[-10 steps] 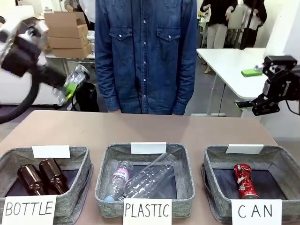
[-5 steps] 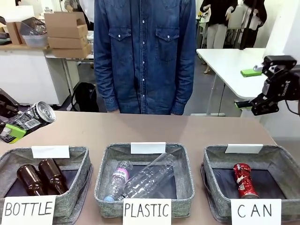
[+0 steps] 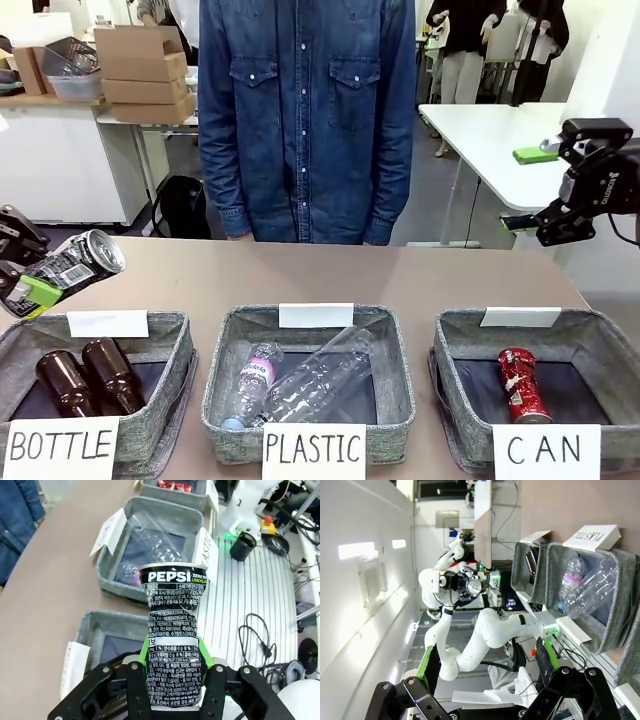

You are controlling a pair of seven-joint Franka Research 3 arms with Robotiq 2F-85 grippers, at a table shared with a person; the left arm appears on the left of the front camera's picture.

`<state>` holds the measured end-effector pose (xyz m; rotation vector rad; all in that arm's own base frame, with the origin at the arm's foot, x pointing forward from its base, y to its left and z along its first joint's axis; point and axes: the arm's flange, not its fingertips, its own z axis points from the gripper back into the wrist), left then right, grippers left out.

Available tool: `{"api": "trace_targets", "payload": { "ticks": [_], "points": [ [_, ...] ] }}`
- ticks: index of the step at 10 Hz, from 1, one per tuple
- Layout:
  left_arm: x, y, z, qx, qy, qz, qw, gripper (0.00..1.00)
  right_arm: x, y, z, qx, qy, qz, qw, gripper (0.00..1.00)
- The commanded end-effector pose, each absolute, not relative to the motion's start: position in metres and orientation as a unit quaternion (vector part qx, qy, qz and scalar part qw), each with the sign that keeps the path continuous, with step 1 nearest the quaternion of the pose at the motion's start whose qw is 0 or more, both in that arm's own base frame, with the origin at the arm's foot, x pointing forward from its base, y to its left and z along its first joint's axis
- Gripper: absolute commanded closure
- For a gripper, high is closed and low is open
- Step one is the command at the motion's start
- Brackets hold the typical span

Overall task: Sort the can waste into the basket.
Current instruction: Pick up the can waste from the table and place it in the right Fabric basket.

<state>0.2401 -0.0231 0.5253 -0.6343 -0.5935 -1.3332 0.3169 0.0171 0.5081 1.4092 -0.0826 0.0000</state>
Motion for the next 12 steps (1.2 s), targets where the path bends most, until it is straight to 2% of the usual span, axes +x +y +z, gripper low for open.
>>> {"api": "trace_targets", "payload": {
  "ticks": [1, 2, 3, 4, 5, 8, 9, 10, 12],
  "points": [
    [0.238, -0.024, 0.529, -0.289, -0.266, -0.594, 0.702, 1.0, 0.317, 0.017, 0.508, 0.648, -0.038, 0.0, 0.761, 0.0],
    [0.24, -0.023, 0.525, -0.285, -0.266, -0.598, 0.7, 0.62, 0.307, 0.016, 0.514, 0.629, -0.023, 0.02, 0.777, 0.0],
    [0.248, -0.083, 0.55, -0.291, -0.289, -0.615, 0.674, 0.62, 0.299, -0.004, 0.519, 0.635, 0.001, 0.025, 0.772, 0.0],
    [0.249, -0.168, 0.58, -0.252, -0.296, -0.698, 0.602, 0.62, 0.284, -0.045, 0.523, 0.583, 0.012, -0.013, 0.812, 0.0],
    [0.257, -0.236, 0.597, -0.204, -0.274, -0.736, 0.585, 0.62, 0.264, -0.087, 0.526, 0.563, 0.015, -0.018, 0.826, 0.0],
    [0.312, -0.384, 0.618, -0.232, -0.265, -0.79, 0.502, 0.62, 0.164, -0.183, 0.521, 0.512, -0.024, -0.036, 0.858, 0.0],
    [0.331, -0.434, 0.611, -0.264, -0.264, -0.805, 0.461, 0.62, 0.14, -0.177, 0.522, 0.542, -0.054, 0.003, 0.838, 0.0],
    [0.351, -0.483, 0.596, -0.269, -0.257, -0.813, 0.448, 0.62, 0.182, -0.167, 0.519, 0.522, -0.006, -0.06, 0.851, 0.0],
    [0.363, -0.562, 0.563, -0.301, -0.213, -0.817, 0.444, 0.62, 0.182, -0.167, 0.519, 0.522, -0.006, -0.06, 0.851, 0.0]
  ]
}}
